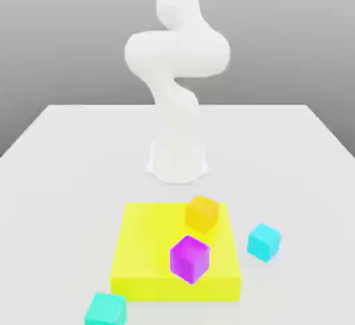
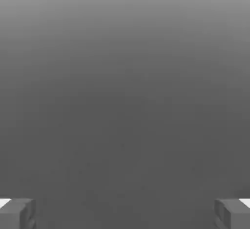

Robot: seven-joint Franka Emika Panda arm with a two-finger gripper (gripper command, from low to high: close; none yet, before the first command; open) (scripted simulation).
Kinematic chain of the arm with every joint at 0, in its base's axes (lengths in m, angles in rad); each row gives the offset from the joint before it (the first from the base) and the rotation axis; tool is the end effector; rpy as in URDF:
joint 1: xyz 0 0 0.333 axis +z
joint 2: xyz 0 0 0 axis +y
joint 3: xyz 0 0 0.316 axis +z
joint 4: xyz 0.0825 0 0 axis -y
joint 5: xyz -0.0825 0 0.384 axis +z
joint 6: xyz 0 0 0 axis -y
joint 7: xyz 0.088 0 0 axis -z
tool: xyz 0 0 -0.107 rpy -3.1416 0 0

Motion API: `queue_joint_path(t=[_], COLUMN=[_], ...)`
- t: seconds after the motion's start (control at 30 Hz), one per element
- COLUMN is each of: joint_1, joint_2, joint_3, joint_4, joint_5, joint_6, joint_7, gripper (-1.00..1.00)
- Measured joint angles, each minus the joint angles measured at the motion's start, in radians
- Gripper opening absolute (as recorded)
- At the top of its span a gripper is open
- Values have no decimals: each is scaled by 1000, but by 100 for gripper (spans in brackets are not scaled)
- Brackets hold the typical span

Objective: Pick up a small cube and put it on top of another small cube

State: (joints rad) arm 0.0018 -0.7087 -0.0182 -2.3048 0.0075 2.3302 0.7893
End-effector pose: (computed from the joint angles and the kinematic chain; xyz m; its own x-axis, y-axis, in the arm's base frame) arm 0.3799 -0.0085 0.6788 0.5142 -0.7252 0.4580 -0.5355 -0.6885 -0.4890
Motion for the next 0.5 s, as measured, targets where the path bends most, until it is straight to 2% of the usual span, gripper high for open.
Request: queue_joint_path(t=[0.5], joint_1=[-8], joint_2=[550], joint_3=[-98], joint_4=[-29], joint_5=[66], joint_6=[181], joint_7=[-79], gripper=[0])
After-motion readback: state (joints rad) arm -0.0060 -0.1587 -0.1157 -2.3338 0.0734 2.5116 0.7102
